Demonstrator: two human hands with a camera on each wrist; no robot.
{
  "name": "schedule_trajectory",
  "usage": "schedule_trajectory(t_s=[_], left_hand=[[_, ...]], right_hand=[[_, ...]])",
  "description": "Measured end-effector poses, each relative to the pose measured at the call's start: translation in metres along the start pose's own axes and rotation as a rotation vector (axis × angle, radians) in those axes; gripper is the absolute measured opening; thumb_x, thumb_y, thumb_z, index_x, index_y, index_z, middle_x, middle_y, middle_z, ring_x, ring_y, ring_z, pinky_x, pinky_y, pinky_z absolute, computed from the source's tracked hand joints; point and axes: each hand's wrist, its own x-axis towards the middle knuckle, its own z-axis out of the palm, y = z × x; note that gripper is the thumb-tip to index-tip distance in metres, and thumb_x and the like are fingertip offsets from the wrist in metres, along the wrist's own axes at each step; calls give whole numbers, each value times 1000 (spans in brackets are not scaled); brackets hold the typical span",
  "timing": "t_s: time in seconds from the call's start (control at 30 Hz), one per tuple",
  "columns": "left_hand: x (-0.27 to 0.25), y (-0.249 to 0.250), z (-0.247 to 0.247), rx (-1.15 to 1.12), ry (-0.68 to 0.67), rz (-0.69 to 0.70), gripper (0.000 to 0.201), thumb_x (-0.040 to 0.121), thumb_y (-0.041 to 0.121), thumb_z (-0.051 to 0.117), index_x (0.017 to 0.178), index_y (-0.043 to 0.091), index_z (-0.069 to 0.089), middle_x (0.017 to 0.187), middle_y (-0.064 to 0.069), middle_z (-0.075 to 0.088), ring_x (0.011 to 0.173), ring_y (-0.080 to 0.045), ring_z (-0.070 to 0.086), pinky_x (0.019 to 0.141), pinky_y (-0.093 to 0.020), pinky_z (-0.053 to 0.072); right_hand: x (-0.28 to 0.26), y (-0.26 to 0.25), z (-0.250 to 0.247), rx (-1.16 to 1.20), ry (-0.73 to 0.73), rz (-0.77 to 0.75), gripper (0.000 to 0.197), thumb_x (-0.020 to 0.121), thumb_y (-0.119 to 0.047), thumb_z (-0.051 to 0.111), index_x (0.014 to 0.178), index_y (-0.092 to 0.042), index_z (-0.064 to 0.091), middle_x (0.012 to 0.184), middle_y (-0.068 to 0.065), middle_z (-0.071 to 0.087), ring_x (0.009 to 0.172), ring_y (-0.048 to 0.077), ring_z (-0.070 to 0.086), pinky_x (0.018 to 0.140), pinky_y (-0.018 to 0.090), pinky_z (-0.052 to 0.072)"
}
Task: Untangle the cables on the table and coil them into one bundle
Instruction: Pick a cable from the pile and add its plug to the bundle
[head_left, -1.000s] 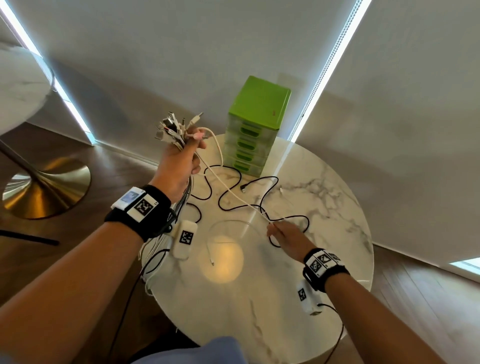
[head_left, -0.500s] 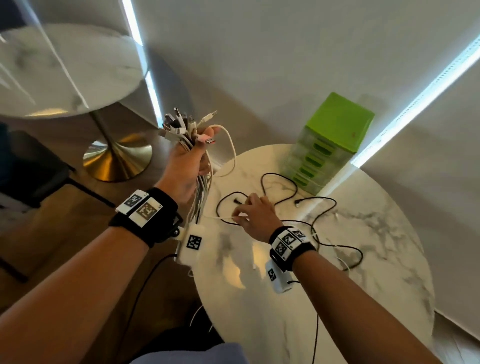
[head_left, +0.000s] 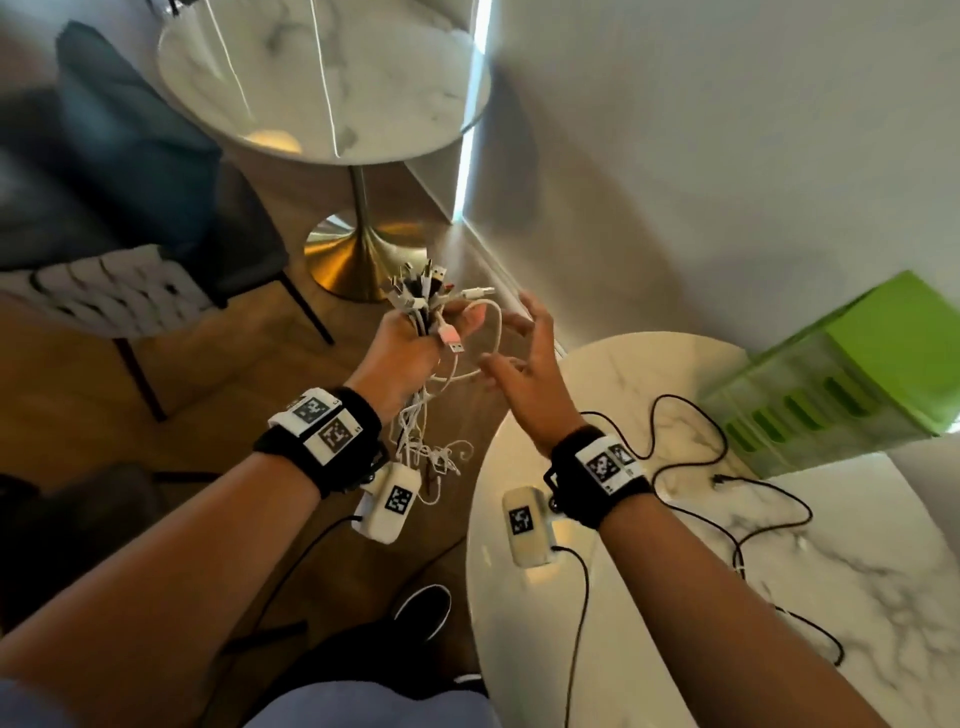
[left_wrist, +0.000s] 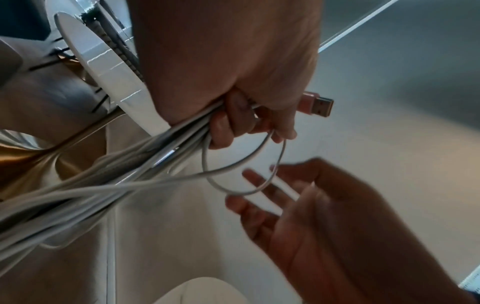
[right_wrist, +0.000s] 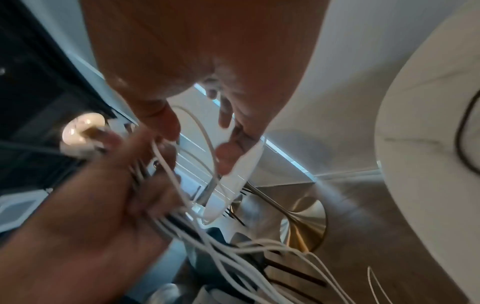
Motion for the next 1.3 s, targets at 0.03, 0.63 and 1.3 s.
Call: schedule_trajectory(t_s=[0.03, 0.63, 1.3], left_hand=[[2, -3, -2, 2, 14, -6, 26, 95, 24, 71, 115, 8, 74, 69, 17, 68, 51, 7, 54, 54, -7, 41], [20, 2, -48, 61, -250, -63, 44, 106, 47, 44, 94, 10, 64, 57, -2, 30, 48, -15, 25, 50, -32, 20], [28, 2, -37, -240, 69, -125, 38, 109, 39, 42, 74, 24, 42, 61, 6, 32, 51, -9, 34, 57, -26, 35]], right_hand=[[7, -3, 0, -44, -27, -6, 55, 96, -4, 61, 143, -26, 41, 131, 2, 59, 85, 21, 70, 76, 36, 60], [31, 25, 12, -409, -349, -41, 60, 100, -8, 58, 153, -15, 30, 153, 3, 43, 88, 9, 68, 86, 31, 55], [-3, 38, -10, -656, -569, 90, 40, 90, -15, 71, 120, -29, 49, 92, -12, 62, 83, 10, 63, 87, 41, 54]])
